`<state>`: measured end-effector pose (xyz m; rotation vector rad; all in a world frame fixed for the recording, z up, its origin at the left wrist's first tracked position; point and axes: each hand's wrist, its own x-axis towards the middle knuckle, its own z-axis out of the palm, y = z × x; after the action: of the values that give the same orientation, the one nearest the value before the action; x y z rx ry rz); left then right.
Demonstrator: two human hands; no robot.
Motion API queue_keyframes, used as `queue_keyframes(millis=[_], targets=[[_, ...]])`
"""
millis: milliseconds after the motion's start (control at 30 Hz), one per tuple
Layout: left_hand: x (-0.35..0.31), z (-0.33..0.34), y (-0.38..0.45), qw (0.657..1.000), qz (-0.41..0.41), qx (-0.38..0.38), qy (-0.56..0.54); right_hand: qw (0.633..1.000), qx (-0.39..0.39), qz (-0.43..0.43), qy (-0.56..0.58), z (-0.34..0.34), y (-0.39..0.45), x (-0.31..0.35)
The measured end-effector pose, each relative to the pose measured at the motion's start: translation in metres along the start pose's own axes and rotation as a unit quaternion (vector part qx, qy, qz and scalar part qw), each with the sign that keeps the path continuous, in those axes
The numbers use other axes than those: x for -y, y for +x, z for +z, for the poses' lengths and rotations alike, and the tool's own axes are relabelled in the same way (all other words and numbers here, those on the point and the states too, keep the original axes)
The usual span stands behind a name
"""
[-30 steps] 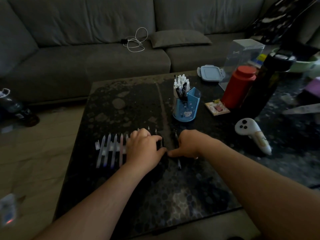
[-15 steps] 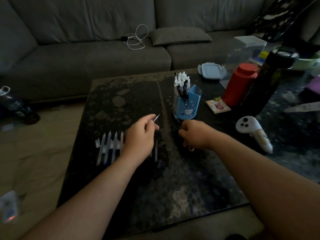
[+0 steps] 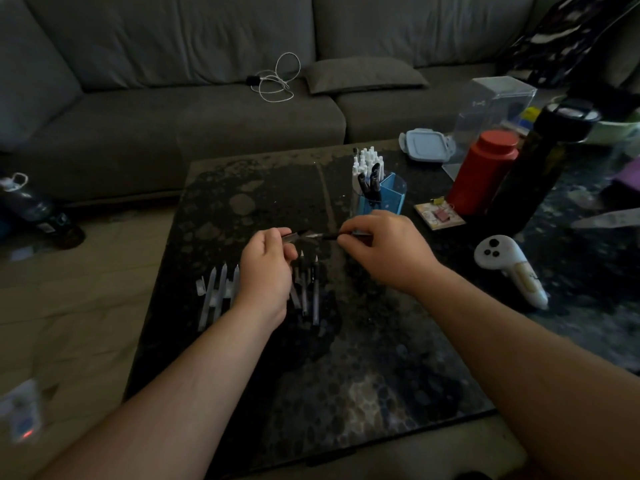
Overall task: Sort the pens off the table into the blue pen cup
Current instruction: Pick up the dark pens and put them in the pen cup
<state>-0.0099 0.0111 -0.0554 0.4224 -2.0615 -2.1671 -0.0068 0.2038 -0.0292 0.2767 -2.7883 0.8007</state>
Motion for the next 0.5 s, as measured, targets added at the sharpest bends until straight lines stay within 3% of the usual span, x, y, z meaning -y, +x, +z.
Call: queue_keyframes(millis=[400,500], targets=[[0.003,-0.002,-0.001,0.996,0.074,0.012,0.055,0.999,-0.029,-0.026,-0.026,-0.001,-0.003,0.012],[0.002,-0.002,-0.001,0.997,0.058,0.016,0.043,0.999,-0.026,-0.029,-0.022,0.0,-0.003,0.013]])
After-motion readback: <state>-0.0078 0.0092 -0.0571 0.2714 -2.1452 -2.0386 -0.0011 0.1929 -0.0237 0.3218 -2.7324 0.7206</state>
